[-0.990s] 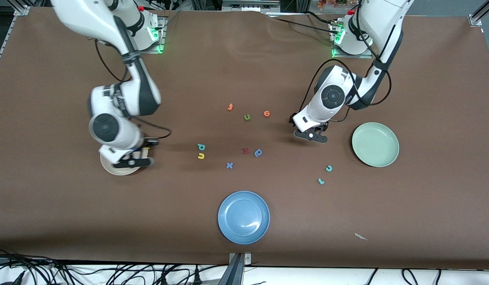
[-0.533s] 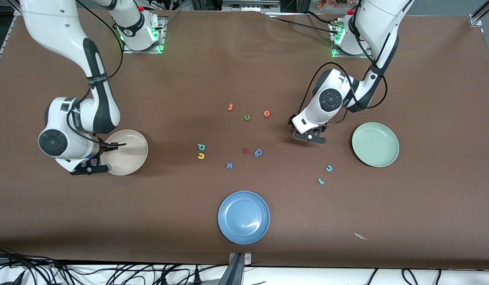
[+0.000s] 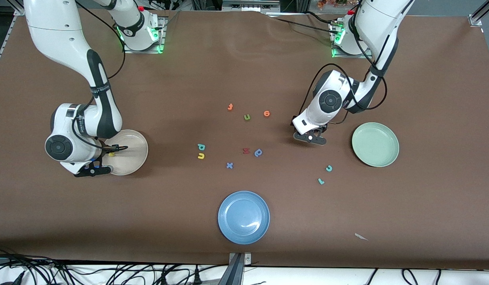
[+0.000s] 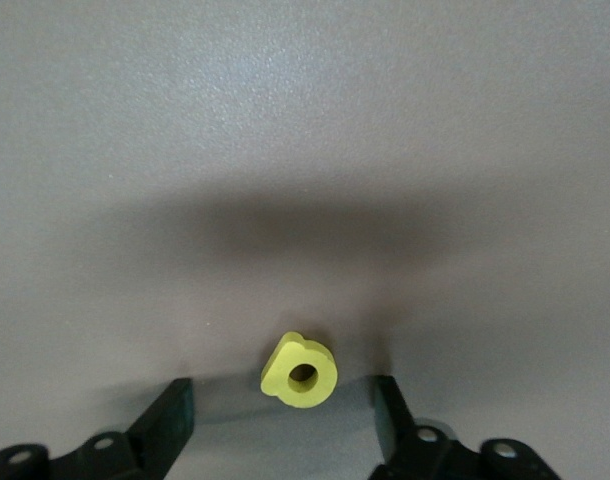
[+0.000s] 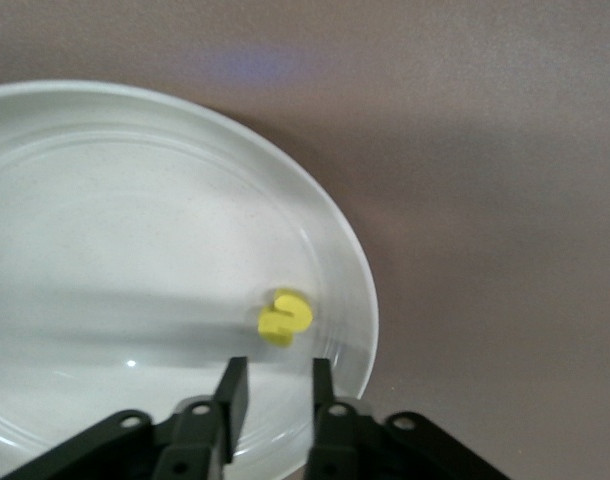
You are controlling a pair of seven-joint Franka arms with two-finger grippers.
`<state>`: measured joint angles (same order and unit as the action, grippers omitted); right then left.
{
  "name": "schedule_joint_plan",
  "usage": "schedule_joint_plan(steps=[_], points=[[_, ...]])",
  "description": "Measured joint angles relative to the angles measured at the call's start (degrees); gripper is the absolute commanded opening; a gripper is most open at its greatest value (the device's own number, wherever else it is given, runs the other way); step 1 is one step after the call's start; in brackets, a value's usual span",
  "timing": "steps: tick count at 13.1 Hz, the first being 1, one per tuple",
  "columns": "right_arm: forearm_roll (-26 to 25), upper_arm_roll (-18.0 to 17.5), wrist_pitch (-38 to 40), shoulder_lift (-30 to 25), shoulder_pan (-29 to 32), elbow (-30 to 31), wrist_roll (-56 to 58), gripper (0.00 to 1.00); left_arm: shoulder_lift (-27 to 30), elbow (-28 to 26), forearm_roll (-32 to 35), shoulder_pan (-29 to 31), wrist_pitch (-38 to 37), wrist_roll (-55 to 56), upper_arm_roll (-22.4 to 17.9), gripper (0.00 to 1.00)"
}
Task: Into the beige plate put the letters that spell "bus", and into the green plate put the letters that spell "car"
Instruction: 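Put the d on the green plate while the right gripper grasps the p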
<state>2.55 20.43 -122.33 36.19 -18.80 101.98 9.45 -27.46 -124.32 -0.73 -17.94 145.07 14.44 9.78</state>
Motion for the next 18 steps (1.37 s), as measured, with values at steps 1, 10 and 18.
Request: schedule_joint_plan(steps=[1, 10, 18], points=[[0.06, -0.1, 0.0, -0.03, -0.22, -0.22, -0.27, 1.0, 0.03, 0.21, 0.0, -0.08, 0.0, 0.0, -0.02, 0.48], [0.56, -12.14, 1.83, -4.12, -5.73, -5.7, -29.56, 0.99, 0.14, 0.55, 0.01, -0.69, -0.09, 0.0, -0.08, 0.01], [0.56, -15.43, -7.93, 0.7, -13.55, -5.85, -40.01, 0.99, 3.47, 2.56, 0.26, 0.86, -4.24, -2.4, -2.46, 0.0]])
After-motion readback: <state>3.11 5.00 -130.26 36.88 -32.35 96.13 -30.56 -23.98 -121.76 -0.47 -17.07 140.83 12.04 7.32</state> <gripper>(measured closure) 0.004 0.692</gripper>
